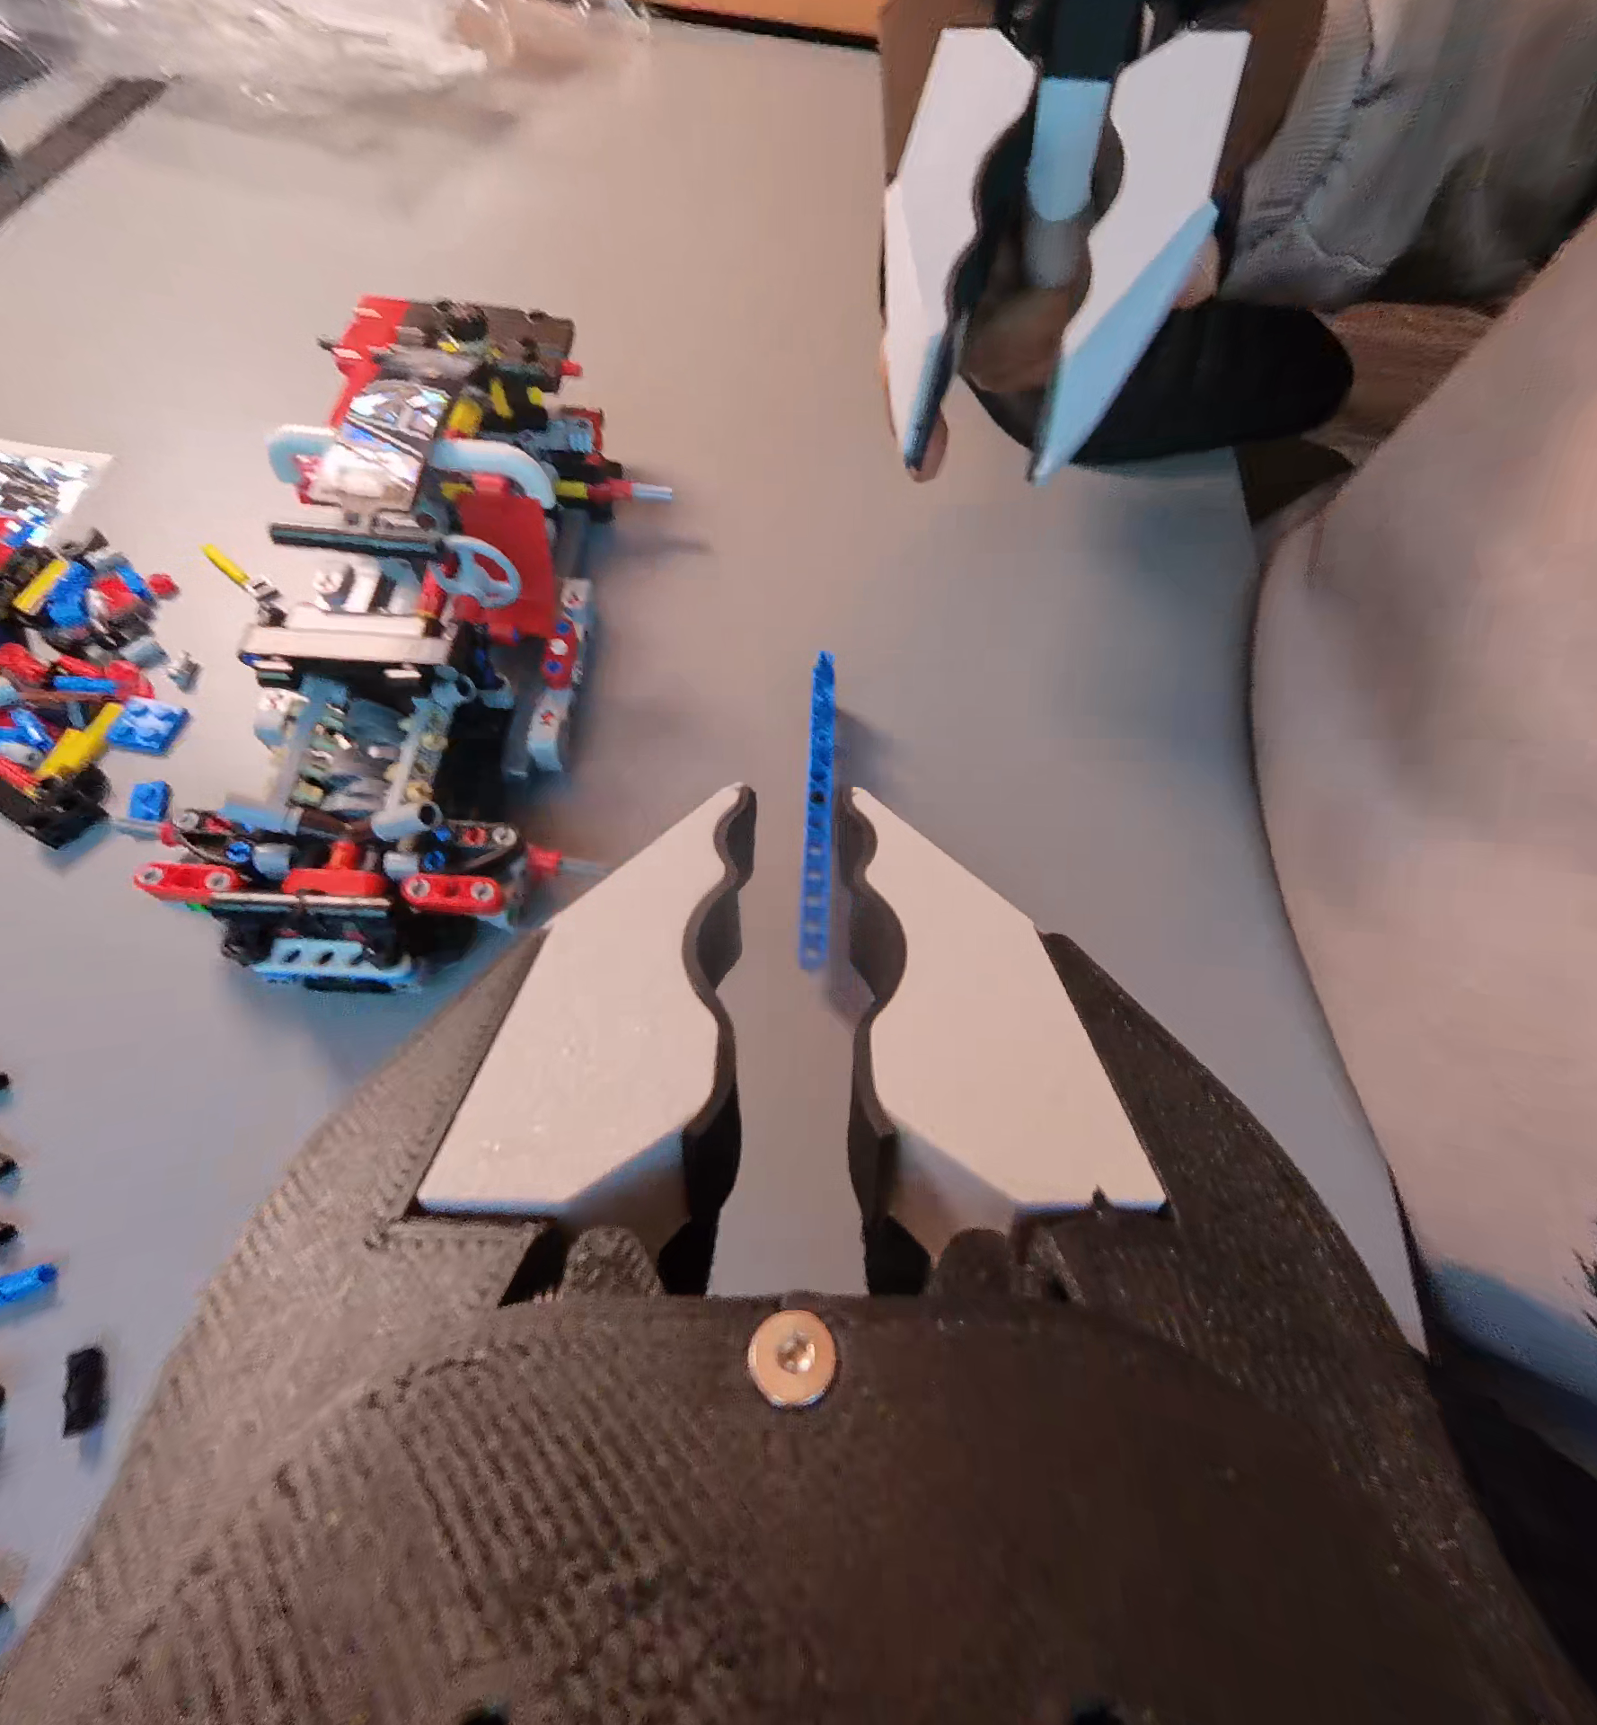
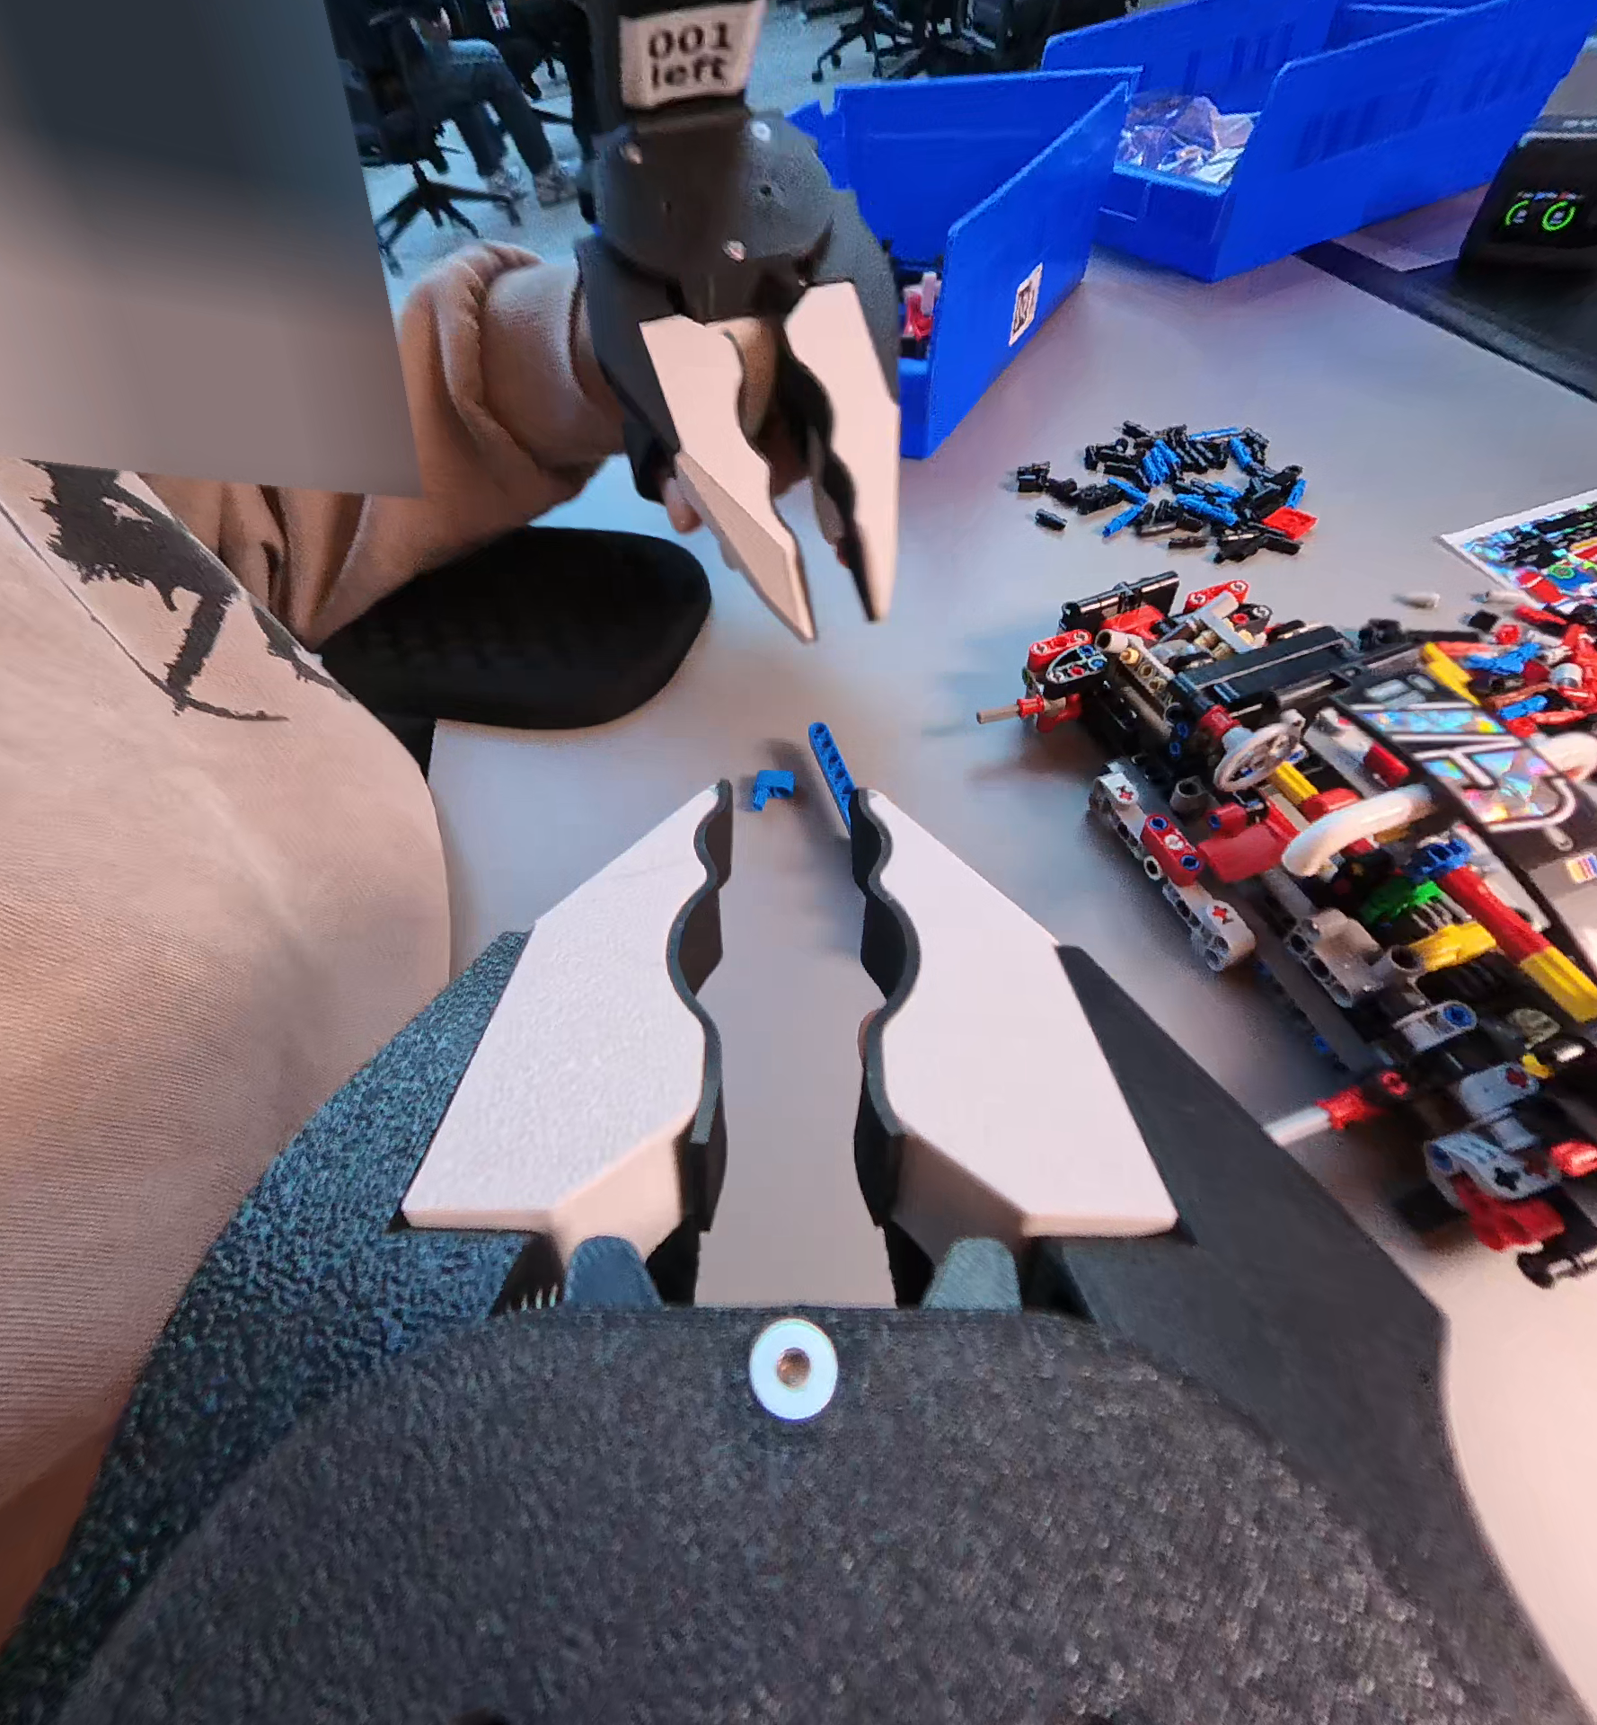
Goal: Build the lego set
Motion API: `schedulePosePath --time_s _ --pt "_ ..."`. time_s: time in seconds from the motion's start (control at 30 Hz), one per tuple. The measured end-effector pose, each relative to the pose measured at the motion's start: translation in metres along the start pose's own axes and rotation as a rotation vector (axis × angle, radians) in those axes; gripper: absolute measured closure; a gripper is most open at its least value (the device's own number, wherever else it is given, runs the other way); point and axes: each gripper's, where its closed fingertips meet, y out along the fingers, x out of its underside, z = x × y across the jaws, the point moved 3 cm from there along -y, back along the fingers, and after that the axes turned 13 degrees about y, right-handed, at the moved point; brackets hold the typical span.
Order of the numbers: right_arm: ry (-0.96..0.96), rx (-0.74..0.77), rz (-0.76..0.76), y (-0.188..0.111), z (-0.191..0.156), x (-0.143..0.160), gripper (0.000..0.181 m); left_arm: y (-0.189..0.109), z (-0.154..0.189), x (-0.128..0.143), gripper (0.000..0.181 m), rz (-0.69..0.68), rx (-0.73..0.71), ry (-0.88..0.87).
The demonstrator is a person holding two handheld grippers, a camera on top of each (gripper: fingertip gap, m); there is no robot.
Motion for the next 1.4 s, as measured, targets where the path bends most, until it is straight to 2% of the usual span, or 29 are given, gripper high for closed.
schedulePosePath --time_s 0.07,0.2,0.37,0.57,0.63,0.7,0.83,1.03,1.2,1.4 --pt "-0.006 0.013 -0.015 0.0 0.002 0.008 0.16 0.001 0.015 0.012 0.171 -0.069 0.031 -0.002" --pt "-0.01 0.008 -0.026 0.003 0.003 0.019 0.163 0.017 0.037 0.033 0.166 -0.193 0.037 -0.049" --pt "-0.057 0.021 -0.07 0.007 0.002 0.029 0.165 0.03 0.036 0.044 0.163 -0.296 -0.047 -0.04" --pt "-0.081 0.048 -0.092 0.006 0.008 0.037 0.165 0.038 0.035 0.041 0.167 -0.323 -0.041 0.0" --pt "-0.08 0.054 -0.082 0.005 0.01 0.037 0.165 0.039 0.035 0.031 0.167 -0.254 -0.055 0.03" --pt "-0.102 0.059 -0.057 0.005 0.009 0.034 0.165 0.038 0.032 0.012 0.167 -0.127 -0.092 0.03" --pt "-0.263 0.053 0.009 0.009 -0.005 0.022 0.164 0.037 0.026 -0.022 0.167 0.119 -0.082 -0.053" --pt "-0.296 0.108 -0.013 0.019 0.001 0.018 0.164 0.052 0.016 -0.034 0.167 0.176 -0.037 -0.127" --pt "-0.39 0.155 -0.021 0.02 0.005 0.012 0.164 0.063 0.011 -0.036 0.167 0.231 0.024 -0.286" --pt "-0.411 0.177 -0.005 0.019 0.009 0.009 0.166 0.067 0.008 -0.038 0.167 0.297 0.079 -0.459"
